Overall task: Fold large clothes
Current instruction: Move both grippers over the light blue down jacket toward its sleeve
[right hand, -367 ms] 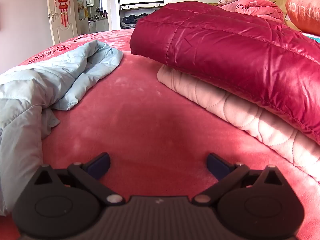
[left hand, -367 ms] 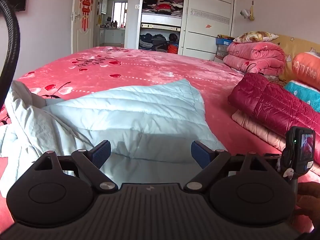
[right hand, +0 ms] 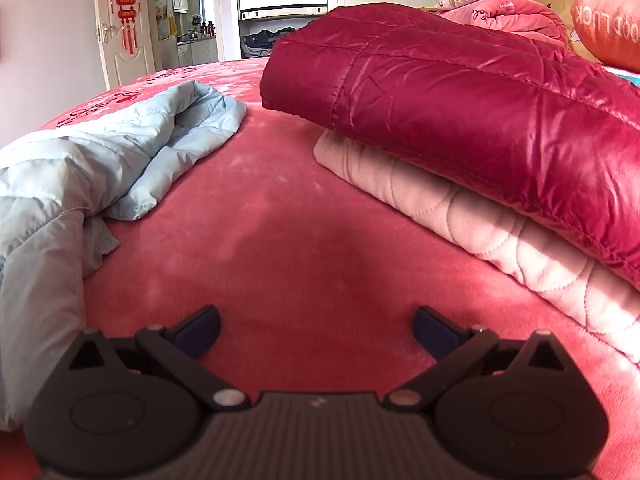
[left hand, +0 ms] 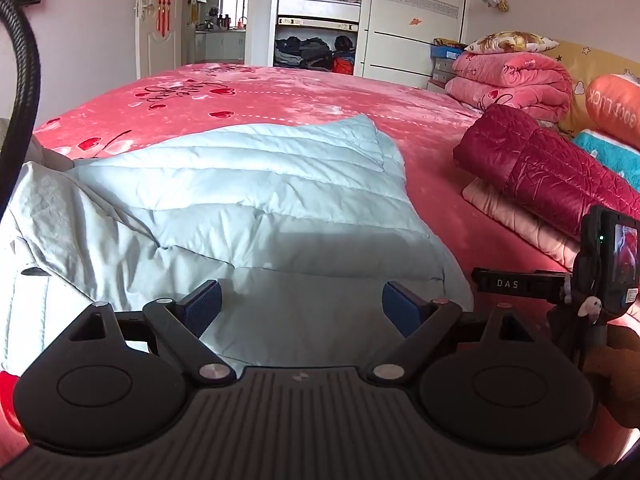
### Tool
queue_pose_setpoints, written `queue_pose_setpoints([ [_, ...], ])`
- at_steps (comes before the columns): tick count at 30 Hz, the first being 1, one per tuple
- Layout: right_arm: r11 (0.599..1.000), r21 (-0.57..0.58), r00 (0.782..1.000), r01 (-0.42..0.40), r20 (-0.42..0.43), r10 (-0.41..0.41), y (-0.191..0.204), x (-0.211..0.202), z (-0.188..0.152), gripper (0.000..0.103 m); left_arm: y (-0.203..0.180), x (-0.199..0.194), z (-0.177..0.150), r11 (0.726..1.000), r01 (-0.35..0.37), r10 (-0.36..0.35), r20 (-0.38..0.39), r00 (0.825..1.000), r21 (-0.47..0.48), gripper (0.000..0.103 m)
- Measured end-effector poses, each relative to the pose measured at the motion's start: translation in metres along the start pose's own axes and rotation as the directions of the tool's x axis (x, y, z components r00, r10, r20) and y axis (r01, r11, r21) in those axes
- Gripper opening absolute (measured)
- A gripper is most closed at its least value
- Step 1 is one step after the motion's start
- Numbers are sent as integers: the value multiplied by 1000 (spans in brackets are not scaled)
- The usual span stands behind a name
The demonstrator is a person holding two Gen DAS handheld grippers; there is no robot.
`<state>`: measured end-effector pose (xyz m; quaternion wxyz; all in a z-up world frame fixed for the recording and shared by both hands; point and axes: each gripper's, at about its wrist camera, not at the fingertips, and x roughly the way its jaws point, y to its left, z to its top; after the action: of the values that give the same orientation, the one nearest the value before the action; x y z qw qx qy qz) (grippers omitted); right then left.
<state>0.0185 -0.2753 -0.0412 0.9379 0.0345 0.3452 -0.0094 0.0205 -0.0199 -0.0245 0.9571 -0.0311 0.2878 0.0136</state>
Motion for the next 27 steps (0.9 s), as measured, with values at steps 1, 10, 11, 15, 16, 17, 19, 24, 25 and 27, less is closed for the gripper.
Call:
queue_pose_setpoints([
  [1, 1000, 1, 1000, -1, 0, 1, 0, 0, 0, 103, -1, 0, 0, 1000, -1, 1, 3, 1000, -2, 103],
  [10, 1000, -15, 1000, 1, -21, -2, 3, -8, 1, 102, 9, -12, 8, 1000, 2, -1, -27, 1000, 11, 103],
  [11, 1000, -16, 1000, -4, -25, 4, 4, -4, 3, 102, 10, -14, 9, 1000, 3, -2, -27, 1000, 9, 103],
  [15, 1000, 2, 1000, -11, -28, 11, 6, -19, 2, 102, 13, -19, 11, 1000, -14, 14, -22, 1000, -10, 103],
  [16, 1000, -3, 1000, -2, -26, 2, 7, -24, 2, 102, 14, -21, 11, 1000, -24, 23, -23, 999, -12, 103],
  [17, 1000, -9, 1000, 4, -17, -4, 9, -30, 1, 102, 16, -24, 11, 999, -32, 32, -24, 999, -13, 103],
  [19, 1000, -10, 1000, 1, 7, -1, 13, -44, 1, 102, 17, -29, 10, 999, -41, 41, -10, 999, -15, 103],
  [24, 1000, -24, 999, 8, 40, -7, 27, -73, 8, 102, 26, -45, 6, 997, -75, 75, 22, 997, -14, 103],
  [25, 1000, -14, 999, 6, 40, -5, 27, -80, 10, 102, 28, -48, 5, 997, -81, 81, 29, 996, -17, 103],
  [27, 1000, 1, 999, 5, 43, -5, 32, -91, 15, 102, 32, -56, 0, 996, -90, 91, 43, 995, -20, 103],
])
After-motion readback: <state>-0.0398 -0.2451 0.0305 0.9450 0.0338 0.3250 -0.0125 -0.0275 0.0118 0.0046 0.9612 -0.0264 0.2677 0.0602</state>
